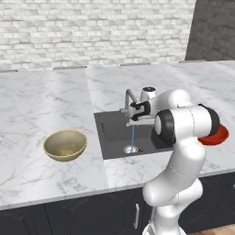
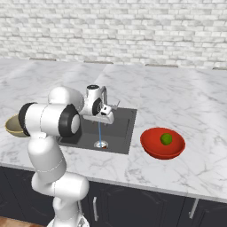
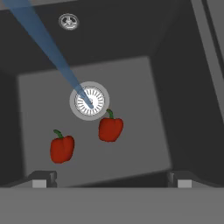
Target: Pick the bell peppers from the sink and place them in one bowl. Place the lime in the other bowl. Then turn off the sink faucet.
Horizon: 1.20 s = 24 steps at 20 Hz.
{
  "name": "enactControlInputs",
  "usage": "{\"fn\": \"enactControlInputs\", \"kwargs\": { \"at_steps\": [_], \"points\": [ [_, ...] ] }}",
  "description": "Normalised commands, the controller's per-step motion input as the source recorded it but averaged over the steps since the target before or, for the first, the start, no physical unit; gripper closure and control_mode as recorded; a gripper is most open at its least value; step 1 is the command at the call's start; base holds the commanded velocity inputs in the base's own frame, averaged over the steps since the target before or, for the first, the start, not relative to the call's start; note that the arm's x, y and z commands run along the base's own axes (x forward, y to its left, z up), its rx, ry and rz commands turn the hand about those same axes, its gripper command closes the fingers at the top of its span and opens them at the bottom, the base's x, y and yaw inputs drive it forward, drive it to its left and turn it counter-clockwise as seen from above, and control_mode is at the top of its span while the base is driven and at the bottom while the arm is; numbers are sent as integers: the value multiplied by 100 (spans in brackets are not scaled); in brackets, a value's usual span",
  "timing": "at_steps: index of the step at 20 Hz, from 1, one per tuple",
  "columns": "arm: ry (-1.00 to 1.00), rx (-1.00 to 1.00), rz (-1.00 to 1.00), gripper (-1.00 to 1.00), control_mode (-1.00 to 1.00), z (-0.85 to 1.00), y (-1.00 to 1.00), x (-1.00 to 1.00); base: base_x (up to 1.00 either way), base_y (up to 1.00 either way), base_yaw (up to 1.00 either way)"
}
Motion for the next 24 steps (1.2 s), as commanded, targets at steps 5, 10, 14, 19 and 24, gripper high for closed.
{"fn": "enactControlInputs", "kwargs": {
  "at_steps": [5,10,14,19,24],
  "points": [
    [-5,-13,-3,-100,-100,-18,12,0,0,0,0],
    [1,-7,0,-100,-100,-6,29,0,0,0,0],
    [0,-2,0,-100,-100,-1,12,0,0,0,0],
    [4,0,0,-100,-100,0,0,0,0,0,0],
    [6,0,0,-100,-100,0,0,1,0,0,0]
  ]
}}
